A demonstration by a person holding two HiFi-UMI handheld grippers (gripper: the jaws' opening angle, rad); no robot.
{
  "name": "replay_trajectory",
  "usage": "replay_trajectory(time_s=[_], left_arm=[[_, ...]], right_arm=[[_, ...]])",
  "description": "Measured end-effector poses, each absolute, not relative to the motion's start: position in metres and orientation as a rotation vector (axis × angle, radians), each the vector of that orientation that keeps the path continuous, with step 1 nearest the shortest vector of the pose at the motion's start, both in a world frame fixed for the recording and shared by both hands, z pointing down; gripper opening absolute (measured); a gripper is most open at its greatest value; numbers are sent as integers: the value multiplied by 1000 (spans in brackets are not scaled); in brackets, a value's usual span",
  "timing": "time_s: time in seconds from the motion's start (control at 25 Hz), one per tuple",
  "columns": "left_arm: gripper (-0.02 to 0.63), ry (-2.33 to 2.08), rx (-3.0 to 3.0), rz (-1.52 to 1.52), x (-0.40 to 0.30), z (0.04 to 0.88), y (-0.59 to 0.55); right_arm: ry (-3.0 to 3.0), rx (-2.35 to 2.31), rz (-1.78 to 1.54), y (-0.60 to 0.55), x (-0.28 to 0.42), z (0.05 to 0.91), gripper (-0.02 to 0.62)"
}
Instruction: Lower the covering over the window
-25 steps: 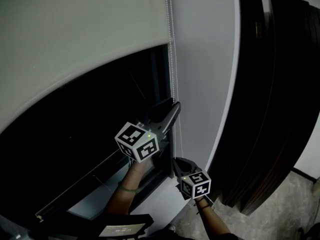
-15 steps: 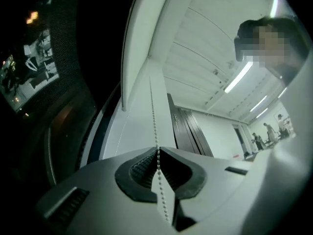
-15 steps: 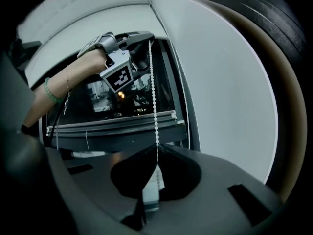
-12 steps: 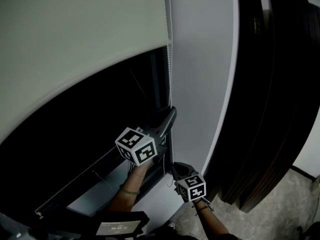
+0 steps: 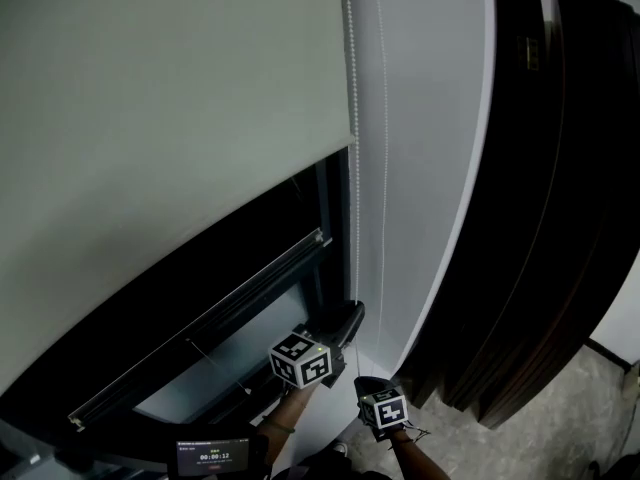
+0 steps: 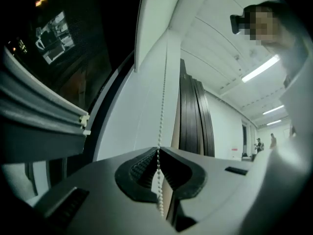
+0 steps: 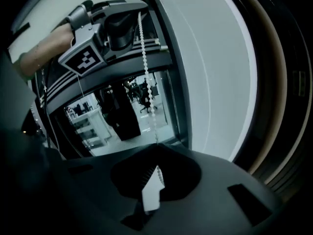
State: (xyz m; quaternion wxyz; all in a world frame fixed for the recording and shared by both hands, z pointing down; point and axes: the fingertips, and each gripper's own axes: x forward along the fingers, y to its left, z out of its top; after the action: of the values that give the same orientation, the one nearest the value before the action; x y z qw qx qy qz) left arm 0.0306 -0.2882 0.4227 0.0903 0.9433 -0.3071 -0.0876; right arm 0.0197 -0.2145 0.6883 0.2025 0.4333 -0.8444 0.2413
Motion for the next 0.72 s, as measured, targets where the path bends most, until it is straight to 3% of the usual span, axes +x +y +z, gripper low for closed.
replay_trajectory(time_s=[0.28, 0.36, 0.52, 0.72], left_arm=[[14, -933, 2745, -281, 22, 452, -288], [14, -942, 2750, -266, 21, 452, -291], [14, -956, 2725, -296, 16, 453, -292], [14, -949, 2707, -324, 18, 452, -291]], right_arm=[[-2315, 1209, 768, -206, 39, 707, 18], [-2359, 1255, 788, -217, 49, 686, 67], [-2606, 1321, 669, -247, 58, 589, 81], [-2920, 1237, 260, -273, 46, 426, 86]])
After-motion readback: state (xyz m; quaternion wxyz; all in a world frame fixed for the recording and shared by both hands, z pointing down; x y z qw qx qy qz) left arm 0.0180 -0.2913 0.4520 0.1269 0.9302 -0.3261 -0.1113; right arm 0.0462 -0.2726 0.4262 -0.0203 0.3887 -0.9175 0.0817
